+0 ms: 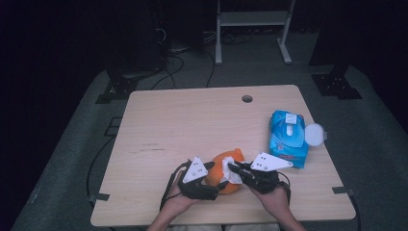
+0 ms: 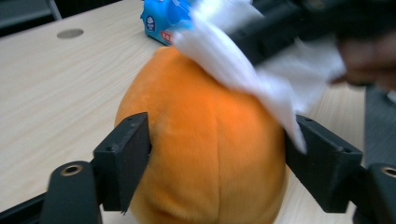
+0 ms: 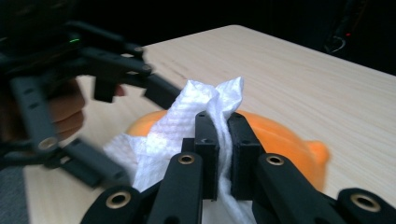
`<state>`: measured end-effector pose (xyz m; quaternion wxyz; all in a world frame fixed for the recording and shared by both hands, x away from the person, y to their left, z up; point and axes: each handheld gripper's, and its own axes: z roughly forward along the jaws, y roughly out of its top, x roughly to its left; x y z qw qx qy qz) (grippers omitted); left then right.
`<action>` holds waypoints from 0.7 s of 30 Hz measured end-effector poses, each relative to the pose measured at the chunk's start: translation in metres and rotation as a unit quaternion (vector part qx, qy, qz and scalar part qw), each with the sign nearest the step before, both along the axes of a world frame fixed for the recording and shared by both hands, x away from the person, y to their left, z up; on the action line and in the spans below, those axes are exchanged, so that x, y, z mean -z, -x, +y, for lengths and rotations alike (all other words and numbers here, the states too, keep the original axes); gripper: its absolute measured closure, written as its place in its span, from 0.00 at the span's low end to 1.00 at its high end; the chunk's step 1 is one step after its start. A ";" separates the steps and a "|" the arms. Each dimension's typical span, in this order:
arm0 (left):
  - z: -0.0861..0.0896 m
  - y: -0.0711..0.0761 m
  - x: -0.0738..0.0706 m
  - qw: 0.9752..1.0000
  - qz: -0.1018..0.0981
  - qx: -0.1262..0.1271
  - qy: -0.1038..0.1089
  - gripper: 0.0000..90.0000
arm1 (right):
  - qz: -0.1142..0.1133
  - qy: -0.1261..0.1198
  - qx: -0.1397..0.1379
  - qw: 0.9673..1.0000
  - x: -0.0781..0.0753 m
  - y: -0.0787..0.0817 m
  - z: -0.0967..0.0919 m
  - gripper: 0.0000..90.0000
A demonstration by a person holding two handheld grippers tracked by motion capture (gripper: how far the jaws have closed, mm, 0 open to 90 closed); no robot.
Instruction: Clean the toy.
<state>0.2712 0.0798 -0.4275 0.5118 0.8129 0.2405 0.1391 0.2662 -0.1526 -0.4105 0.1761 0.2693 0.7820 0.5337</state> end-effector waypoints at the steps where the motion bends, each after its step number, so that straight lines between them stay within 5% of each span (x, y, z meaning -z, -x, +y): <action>1: -0.001 0.000 0.001 1.000 -0.006 0.003 -0.004 0.28 | 0.001 0.001 -0.009 1.000 -0.001 0.003 0.003 0.93; 4: -0.005 0.007 0.002 0.999 -0.042 0.016 -0.031 0.36 | -0.013 0.020 -0.031 0.999 -0.004 0.008 0.014 0.93; 8: -0.010 0.012 0.003 0.996 -0.070 0.032 -0.055 0.39 | -0.015 0.018 -0.018 1.000 -0.007 0.003 0.009 0.93; 13: -0.002 0.006 0.002 0.998 -0.051 0.030 -0.038 0.37 | -0.006 0.012 0.009 1.000 -0.003 -0.006 -0.009 0.93; 18: -0.004 0.001 -0.001 1.000 0.005 0.004 0.005 0.22 | -0.003 0.015 -0.007 1.000 -0.002 0.002 0.002 0.93; 21: -0.005 0.003 0.002 1.000 -0.015 0.005 -0.018 0.26 | -0.018 0.030 -0.023 0.999 -0.002 0.005 0.012 0.93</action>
